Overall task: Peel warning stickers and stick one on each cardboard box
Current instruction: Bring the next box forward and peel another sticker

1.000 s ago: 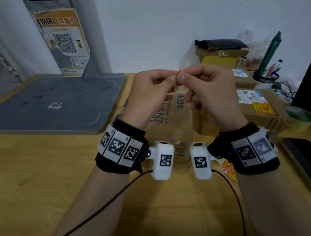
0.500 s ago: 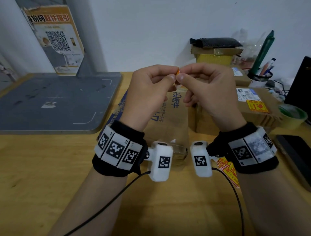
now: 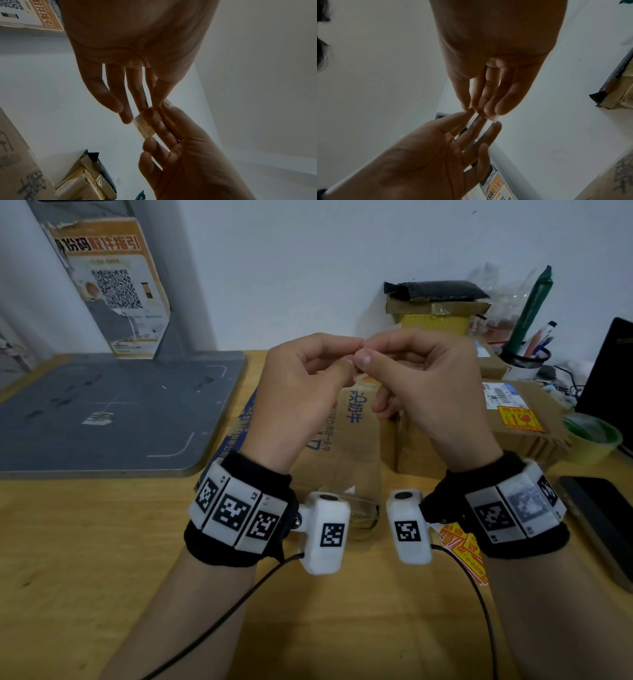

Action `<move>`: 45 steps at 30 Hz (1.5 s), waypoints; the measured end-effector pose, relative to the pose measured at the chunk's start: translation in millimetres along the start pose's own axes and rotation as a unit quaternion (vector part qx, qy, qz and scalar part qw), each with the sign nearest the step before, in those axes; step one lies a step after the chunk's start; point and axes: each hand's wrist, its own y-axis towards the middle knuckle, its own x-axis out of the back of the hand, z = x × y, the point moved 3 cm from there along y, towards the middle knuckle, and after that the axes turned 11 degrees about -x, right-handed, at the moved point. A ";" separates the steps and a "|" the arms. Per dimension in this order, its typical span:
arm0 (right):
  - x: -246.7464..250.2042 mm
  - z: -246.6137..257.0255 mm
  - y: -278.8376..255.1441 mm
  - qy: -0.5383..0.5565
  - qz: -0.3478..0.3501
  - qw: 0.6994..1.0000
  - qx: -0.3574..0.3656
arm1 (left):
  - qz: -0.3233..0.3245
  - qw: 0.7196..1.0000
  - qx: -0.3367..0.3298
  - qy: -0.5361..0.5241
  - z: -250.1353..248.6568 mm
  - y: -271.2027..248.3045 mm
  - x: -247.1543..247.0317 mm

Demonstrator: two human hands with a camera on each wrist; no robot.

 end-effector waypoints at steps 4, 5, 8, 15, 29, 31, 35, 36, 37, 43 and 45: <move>0.4 0.6 0.1 0.000 -0.002 1.000 0.005 | 0.003 1.000 -0.007 0.004 -0.1 0.0 0.4; -0.2 0.4 0.3 0.001 -0.001 1.000 0.004 | 0.003 1.000 -0.008 0.007 -0.2 0.1 0.4; -1.8 -0.5 0.6 0.007 -0.002 1.000 -0.002 | 0.000 1.000 -0.019 0.013 -0.5 1.1 0.9; -3.4 4.8 -1.8 0.007 -0.010 0.999 -0.039 | 0.014 0.998 -0.049 0.028 -8.5 -1.2 0.5; 0.1 8.4 -1.6 -0.003 0.013 1.000 0.002 | 0.022 0.999 -0.025 0.041 -12.7 -0.3 4.3; -0.1 8.3 -1.8 -0.008 0.018 1.000 0.007 | 0.018 0.999 -0.021 0.044 -10.5 0.2 5.5; 2.4 7.6 -1.6 -0.027 0.014 1.000 0.004 | 0.016 0.999 0.000 0.045 -4.9 2.9 8.8; 4.2 6.4 -0.7 -0.029 0.009 1.000 -0.005 | 0.012 0.999 0.005 0.045 -3.5 3.5 9.8; 6.6 5.1 0.4 -0.029 0.006 0.999 -0.015 | 0.006 0.999 0.009 0.045 -2.6 4.1 10.8; 24.5 -5.8 8.4 -0.048 -0.021 0.996 -0.068 | -0.032 0.998 0.046 0.008 1.0 6.5 16.6; 24.9 -12.7 10.3 -0.090 -0.016 0.992 -0.085 | -0.048 0.997 0.054 -0.011 1.7 8.0 19.0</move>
